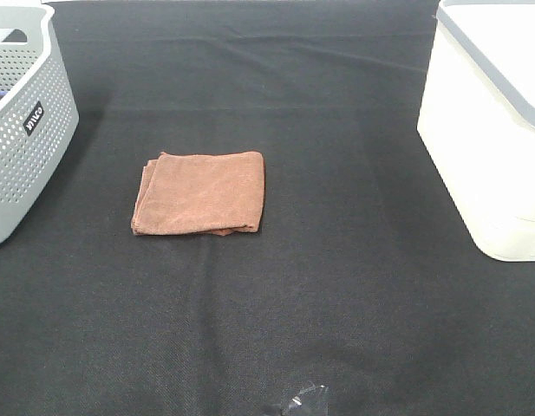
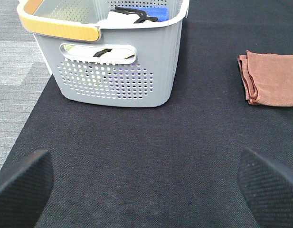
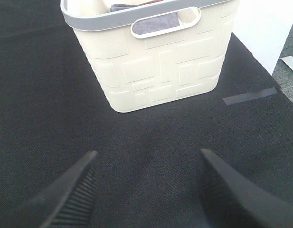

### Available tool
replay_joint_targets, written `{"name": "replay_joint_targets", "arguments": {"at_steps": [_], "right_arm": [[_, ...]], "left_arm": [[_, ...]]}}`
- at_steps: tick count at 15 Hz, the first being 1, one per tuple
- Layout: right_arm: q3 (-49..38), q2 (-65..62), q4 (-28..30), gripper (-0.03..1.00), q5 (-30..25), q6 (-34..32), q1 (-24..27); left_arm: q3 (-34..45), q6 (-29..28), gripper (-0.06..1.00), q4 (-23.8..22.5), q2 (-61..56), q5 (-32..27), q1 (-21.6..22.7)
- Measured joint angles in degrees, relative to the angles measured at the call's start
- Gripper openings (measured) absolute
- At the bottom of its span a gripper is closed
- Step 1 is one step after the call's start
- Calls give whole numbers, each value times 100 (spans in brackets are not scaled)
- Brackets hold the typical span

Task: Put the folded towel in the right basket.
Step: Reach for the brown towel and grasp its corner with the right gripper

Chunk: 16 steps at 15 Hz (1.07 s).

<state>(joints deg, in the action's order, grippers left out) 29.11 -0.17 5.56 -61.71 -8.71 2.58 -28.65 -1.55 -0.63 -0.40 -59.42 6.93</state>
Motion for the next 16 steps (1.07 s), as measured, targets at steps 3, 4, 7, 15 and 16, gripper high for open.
{"name": "replay_joint_targets", "arguments": {"at_steps": [3,4,7,15,16], "right_arm": [[0,0,0,60,0,0,0],[0,0,0,60,0,0,0],[0,0,0,60,0,0,0],[0,0,0,60,0,0,0],[0,0,0,60,0,0,0]], "left_arm": [[0,0,98,0,0,0,0],[0,0,98,0,0,0,0],[0,0,98,0,0,0,0],[0,0,98,0,0,0,0],[0,0,98,6,0,0,0]]}}
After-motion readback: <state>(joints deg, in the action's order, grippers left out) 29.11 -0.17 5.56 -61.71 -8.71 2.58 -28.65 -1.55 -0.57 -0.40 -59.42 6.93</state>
